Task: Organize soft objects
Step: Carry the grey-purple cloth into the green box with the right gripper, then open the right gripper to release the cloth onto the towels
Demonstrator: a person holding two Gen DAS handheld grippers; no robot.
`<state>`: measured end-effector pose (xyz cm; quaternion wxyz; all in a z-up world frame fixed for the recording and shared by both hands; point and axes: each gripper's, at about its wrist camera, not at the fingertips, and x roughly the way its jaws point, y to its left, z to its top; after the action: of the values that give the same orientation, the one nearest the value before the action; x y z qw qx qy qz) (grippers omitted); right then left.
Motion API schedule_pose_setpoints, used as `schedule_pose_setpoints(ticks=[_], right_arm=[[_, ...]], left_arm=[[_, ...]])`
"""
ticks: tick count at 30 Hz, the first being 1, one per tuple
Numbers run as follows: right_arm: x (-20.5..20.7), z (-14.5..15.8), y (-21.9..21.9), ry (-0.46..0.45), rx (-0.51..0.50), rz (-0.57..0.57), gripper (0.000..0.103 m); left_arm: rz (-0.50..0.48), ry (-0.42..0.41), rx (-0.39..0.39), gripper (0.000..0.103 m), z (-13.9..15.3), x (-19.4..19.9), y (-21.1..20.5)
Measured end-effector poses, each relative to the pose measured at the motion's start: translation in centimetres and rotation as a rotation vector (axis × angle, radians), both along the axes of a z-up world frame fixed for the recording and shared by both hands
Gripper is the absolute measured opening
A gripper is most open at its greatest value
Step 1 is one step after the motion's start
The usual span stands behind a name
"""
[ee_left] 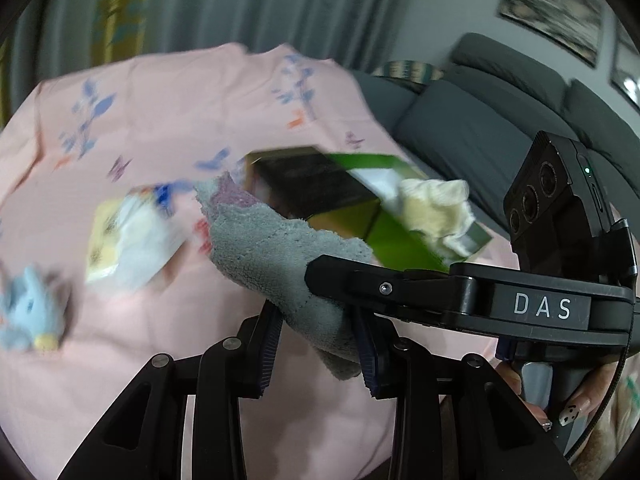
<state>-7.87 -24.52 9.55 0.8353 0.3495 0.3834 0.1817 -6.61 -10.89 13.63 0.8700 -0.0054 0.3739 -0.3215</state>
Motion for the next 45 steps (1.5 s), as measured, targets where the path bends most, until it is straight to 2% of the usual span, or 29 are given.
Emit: schedule_pose_setpoints(ticks=[6, 10, 16, 19, 26, 31, 33, 36, 45], right_arm=[[-1.5, 3.3, -6.5, -0.101, -0.046, -0.18, 0.032], [-2.1, 4.6, -11.2, -0.141, -0.046, -0.288, 0.032], [-1.6, 4.4, -17.9, -0.136, -0.03, -0.412, 0.032], [-0.2, 3.3, -20.1, -0.103, -0.043, -0.452, 0.032], [2.8, -0.9, -23.7, -0.017, 0.015, -0.481, 0.032], [4.3, -2.0, -24.4, 0.062, -0.076, -0.511, 0.025], [4.6, -2.7, -24.6, 0.097, -0.073, -0.516, 0.025], [4.5, -2.7, -24.8, 0.106, -0.118, -0.521, 0.025], [5.1, -4.1, -25.6, 0.148, -0.114, -0.535, 0.024]], left_arm=[[-0.147, -0.08, -0.028, 0.035, 2.6, 1.3, -6.5], [-0.249, -0.133, -0.034, 0.035, 4.1, 2.7, -12.4], [-0.358, -0.114, -0.048, 0.035, 3.6, 5.9, -19.6], [-0.36, -0.084, -0.037, 0.035, 2.3, 7.4, -22.3], [-0.33, -0.017, 0.016, 0.035, -1.6, 9.9, -25.3], [-0.301, 0.015, 0.056, 0.035, -4.0, 10.8, -26.4], [-0.296, 0.024, 0.075, 0.035, -4.5, 10.6, -26.8], [-0.3, 0.032, 0.084, 0.035, -4.9, 10.5, -27.3], [-0.28, 0.094, 0.121, 0.035, -5.9, 11.2, -28.1]])
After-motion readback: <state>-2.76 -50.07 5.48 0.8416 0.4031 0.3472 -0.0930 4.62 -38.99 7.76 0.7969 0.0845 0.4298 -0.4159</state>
